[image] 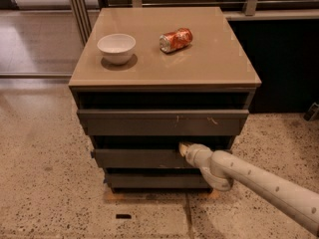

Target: Open middle drawer

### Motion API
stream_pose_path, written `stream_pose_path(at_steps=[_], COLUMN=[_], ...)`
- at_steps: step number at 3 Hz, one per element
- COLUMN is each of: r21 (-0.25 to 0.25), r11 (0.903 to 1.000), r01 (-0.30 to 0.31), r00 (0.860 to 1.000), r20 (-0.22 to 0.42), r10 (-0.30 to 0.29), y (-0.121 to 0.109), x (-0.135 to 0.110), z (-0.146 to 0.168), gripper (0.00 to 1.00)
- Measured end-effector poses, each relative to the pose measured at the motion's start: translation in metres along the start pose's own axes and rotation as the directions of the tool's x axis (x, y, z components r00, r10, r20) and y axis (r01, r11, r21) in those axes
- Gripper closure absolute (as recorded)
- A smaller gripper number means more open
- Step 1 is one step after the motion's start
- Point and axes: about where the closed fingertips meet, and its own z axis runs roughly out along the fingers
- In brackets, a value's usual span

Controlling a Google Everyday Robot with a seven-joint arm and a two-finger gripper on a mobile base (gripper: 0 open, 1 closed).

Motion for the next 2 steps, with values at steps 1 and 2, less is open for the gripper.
stream_pose_path(at_steps=[1,2], r21=[0.000,-0.093], r11=[1.0000,0.9955], r01=[0.000,-0.018], r00=[1.000,0.995], r20=[-0.002,-0.098], r10=[0.000,0.009], y=[0.001,0.048], x=[-0.003,0.006], z=[-0.002,-0.005], gripper=[1.00,1.00])
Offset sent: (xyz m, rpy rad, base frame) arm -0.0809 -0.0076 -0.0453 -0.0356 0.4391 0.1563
